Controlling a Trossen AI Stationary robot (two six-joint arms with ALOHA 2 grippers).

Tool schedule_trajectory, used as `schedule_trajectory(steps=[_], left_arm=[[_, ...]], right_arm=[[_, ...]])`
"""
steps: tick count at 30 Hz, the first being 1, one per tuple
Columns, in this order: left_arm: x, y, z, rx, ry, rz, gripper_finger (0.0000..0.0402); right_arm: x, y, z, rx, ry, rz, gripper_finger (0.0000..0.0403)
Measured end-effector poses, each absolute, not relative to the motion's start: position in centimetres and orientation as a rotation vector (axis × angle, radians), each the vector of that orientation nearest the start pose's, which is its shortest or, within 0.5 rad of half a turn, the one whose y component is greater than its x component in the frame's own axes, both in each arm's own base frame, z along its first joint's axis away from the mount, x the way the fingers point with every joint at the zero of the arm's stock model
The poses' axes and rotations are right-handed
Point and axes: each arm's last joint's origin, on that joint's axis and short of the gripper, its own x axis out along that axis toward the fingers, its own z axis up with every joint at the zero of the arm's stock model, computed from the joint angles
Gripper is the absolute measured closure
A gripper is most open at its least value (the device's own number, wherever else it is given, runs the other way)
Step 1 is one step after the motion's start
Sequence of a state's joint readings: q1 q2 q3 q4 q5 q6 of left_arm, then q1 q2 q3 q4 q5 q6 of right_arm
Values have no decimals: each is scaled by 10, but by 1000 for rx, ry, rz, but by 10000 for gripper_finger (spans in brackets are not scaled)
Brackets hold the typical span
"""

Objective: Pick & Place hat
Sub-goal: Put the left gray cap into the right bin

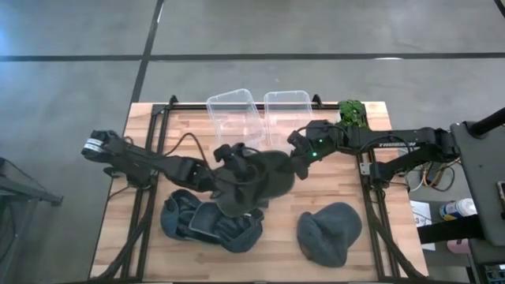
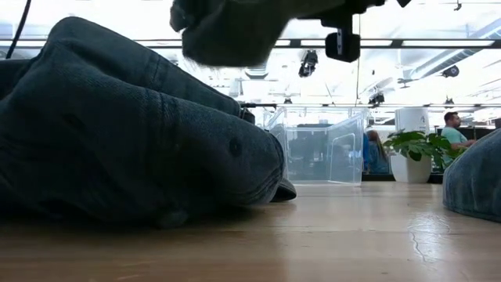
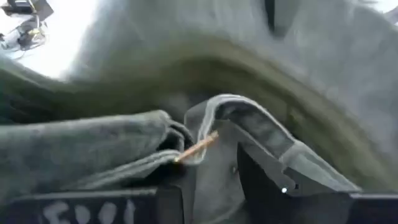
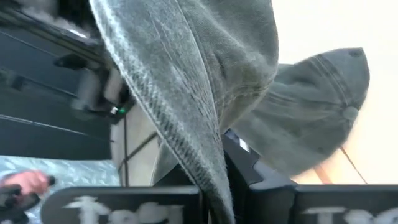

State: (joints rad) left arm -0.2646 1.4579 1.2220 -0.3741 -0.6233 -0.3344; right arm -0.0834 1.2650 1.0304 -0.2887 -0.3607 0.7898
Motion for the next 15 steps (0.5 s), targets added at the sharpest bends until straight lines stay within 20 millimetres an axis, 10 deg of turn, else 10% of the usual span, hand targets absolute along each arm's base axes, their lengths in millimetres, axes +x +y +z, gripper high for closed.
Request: schedule_trajectory(steps=[15], left_arm=[[267,-77,330,-133,584,386,291]], right_arm=[[276,-18,314,924,562,21,390]])
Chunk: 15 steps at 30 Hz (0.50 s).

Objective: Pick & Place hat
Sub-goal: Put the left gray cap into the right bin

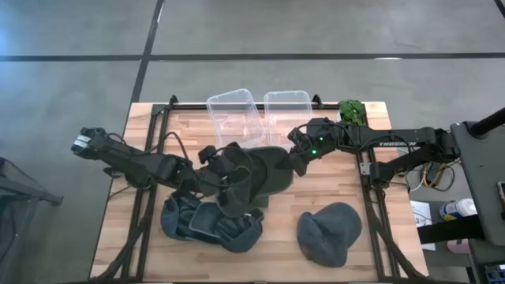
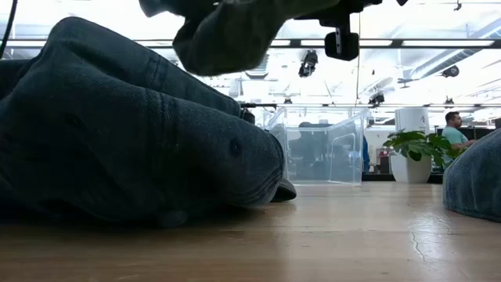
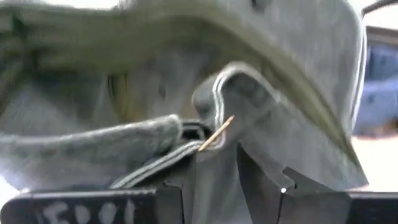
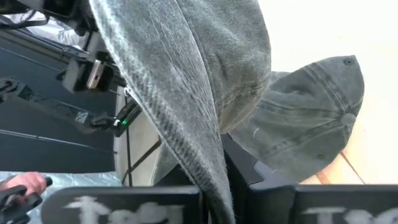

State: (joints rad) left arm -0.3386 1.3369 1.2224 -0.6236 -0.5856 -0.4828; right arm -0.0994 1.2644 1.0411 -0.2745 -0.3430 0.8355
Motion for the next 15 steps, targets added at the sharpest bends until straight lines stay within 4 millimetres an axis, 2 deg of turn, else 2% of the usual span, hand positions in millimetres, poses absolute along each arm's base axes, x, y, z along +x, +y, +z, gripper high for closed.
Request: schedule_trajectory(steps=[4,9,12,15], left_arm=[[256,-81,321,-162,695,392,291],[252,-83,319,-144,711,429,291],[255,-79,317,-72,687,504,291],[267,-75,320,-53,603,532,291]], right_arm=[[275,-17,312,949,571,20,390],[275,-17,310,963,578,12,390],[275,-17,310,978,587,27,390],[275,-16,310,993,590,29,390]])
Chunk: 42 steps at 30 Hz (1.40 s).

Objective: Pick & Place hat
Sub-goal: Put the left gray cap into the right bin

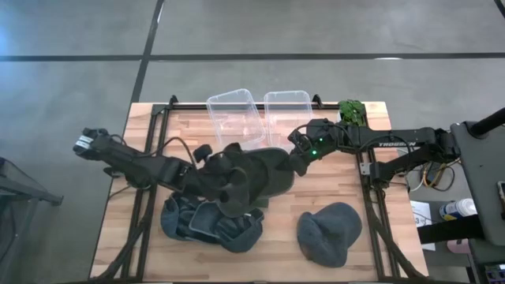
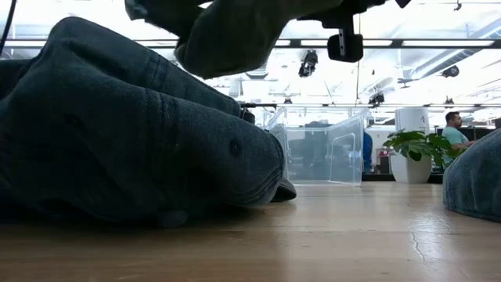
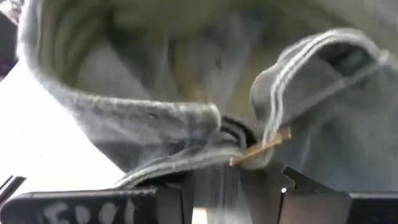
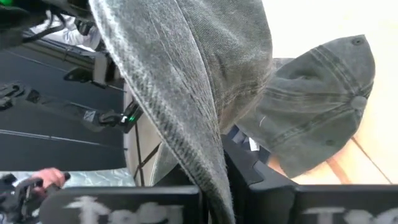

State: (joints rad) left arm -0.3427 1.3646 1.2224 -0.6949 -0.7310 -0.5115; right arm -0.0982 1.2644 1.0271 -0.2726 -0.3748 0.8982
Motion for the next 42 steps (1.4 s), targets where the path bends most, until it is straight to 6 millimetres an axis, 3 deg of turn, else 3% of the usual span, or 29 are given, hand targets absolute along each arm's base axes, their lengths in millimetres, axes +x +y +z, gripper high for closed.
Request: schedule_trajectory(steps=[7,12,28,36,42], left_arm=[[306,-67,316,-21,521,410,291],[318,-66,305,-26,561,354,291],[316,-79,345,-143,487,332,291],[293,-81,321,-143,775,417,291],[291,-81,323,-173,774,452,291]], right_arm=[[281,-17,308,1008,573,33,390],[282,-17,306,1000,575,33,390],[283,-22,304,907,573,66,390],[283,-28,304,880,570,82,390],[285,-28,301,883,586,81,390]])
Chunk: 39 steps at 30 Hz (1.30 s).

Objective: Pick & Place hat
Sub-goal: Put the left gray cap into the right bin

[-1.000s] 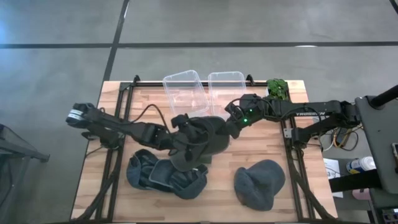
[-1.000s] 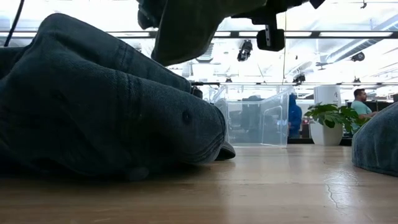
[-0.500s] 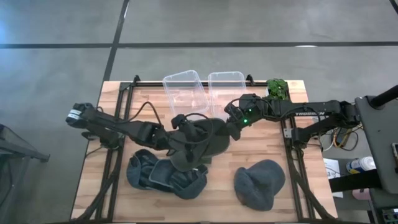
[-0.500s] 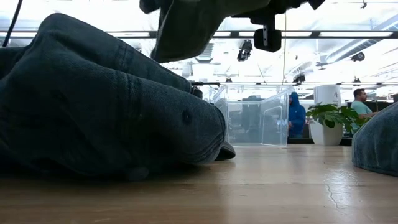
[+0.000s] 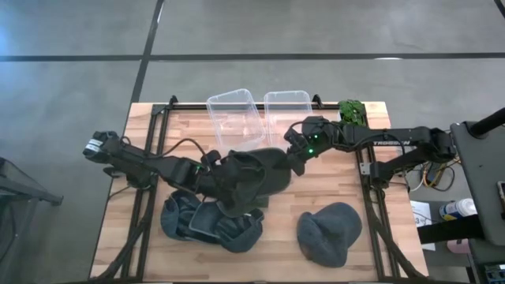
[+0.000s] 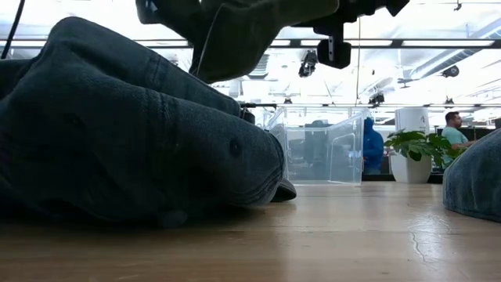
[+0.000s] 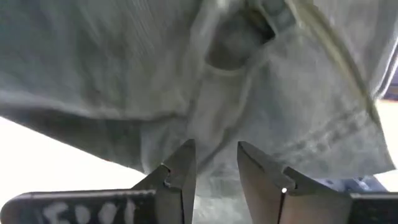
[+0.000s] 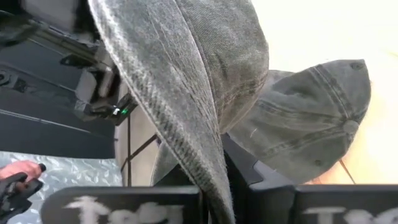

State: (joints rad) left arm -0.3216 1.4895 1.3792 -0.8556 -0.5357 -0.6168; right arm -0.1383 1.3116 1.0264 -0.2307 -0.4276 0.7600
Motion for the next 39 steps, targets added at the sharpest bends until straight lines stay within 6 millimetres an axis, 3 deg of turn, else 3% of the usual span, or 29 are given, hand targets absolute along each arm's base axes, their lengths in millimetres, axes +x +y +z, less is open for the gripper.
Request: schedule_trajectory(steps=[7,14,20,28,34,39], left_arm=[[291,-73,323,-81,715,583,291],[299,-60,313,-30,724,595,291],[296,-66,329,-51,713,547,291],[286,-76,359,-62,678,495,291],[283,-77,377,-62,620,507,291],[282,-76,375,-8,626,536,291]], right_arm=[[298,-21,287,913,640,108,390],[309,-14,283,952,627,170,390],[305,-20,286,950,610,108,390],[284,-33,294,954,609,-73,390],[252,-40,310,941,535,-355,390],[216,-39,333,963,388,-539,390]])
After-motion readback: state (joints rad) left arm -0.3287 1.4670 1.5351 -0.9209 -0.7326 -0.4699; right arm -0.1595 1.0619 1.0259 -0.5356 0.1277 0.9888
